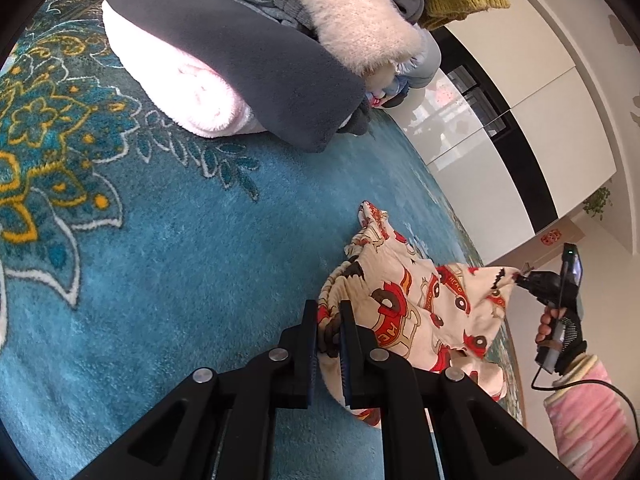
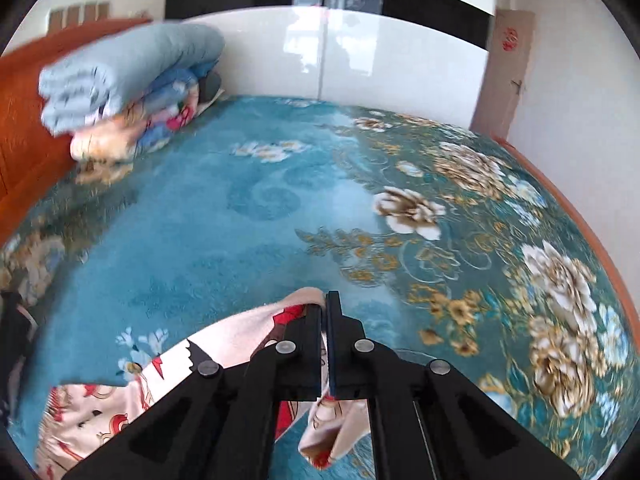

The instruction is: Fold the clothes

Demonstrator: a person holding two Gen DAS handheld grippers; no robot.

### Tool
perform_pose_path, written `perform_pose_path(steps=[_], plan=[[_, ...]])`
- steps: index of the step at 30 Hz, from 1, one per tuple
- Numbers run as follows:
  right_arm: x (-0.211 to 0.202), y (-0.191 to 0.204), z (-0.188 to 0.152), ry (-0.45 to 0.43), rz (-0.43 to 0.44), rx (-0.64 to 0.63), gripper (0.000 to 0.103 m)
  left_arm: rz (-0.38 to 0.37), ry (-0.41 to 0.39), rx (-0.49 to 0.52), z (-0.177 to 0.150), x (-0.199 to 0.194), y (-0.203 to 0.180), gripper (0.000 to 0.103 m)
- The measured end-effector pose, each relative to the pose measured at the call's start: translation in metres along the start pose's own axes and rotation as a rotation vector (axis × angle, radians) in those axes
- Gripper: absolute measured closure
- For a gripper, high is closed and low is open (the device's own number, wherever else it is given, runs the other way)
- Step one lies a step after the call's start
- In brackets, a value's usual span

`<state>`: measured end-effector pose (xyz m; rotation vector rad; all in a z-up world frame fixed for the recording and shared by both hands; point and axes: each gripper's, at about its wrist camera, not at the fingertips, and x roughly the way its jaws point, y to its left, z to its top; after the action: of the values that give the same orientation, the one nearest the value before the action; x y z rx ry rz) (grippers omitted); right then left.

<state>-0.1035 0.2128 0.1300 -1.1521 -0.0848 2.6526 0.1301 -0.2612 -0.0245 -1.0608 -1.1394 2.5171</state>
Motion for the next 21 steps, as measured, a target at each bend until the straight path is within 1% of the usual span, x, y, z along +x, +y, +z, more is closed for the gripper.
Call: perform_pose_path(steps=[3,5,6,7,8,9,10,11,12,14,16,20,21], plan=[[0.025,0.021,-0.019,0.071,0.04,-0.047,0.101,-0.007,0.004,-0.004,0.001,0.0,0.001,0.093],[0.029,0.021,-0.028,0.092,0.079,-0.047,0.1,-0.007,0.003,0.0,0.001,-0.001,0.001,0.093],[0.025,0.016,-0.03,0.089,0.09,-0.034,0.099,-0.006,0.002,0.002,0.001,-0.002,0.001,0.093],[0.02,0.01,-0.031,0.081,0.099,-0.017,0.093,-0.005,0.001,0.004,0.0,-0.002,0.0,0.093],[0.012,0.002,-0.032,0.064,0.113,0.007,0.085,-0.005,-0.001,0.007,0.001,-0.003,-0.001,0.093],[0.002,-0.007,-0.036,0.04,0.14,0.034,0.078,-0.005,-0.003,0.009,0.001,-0.003,-0.002,0.093],[-0.009,-0.018,-0.041,0.015,0.171,0.063,0.069,-0.005,-0.004,0.012,0.002,-0.003,-0.003,0.093],[-0.016,-0.025,-0.047,0.009,0.204,0.081,0.067,-0.003,-0.006,0.016,0.001,-0.004,-0.004,0.093],[-0.017,-0.031,-0.053,0.03,0.245,0.088,0.067,0.0,-0.007,0.02,0.001,-0.003,-0.006,0.093],[-0.005,-0.036,-0.075,0.138,0.345,0.094,0.067,0.004,-0.01,0.027,0.0,-0.003,-0.007,0.093],[0.009,-0.034,-0.1,0.219,0.405,0.096,0.067,0.006,-0.013,0.029,-0.001,-0.005,-0.007,0.092],[0.028,-0.021,-0.123,0.288,0.457,0.109,0.067,0.017,-0.014,0.035,-0.002,-0.006,-0.008,0.092],[0.032,-0.016,-0.125,0.298,0.456,0.111,0.067,0.02,-0.015,0.039,-0.002,-0.006,-0.008,0.092]])
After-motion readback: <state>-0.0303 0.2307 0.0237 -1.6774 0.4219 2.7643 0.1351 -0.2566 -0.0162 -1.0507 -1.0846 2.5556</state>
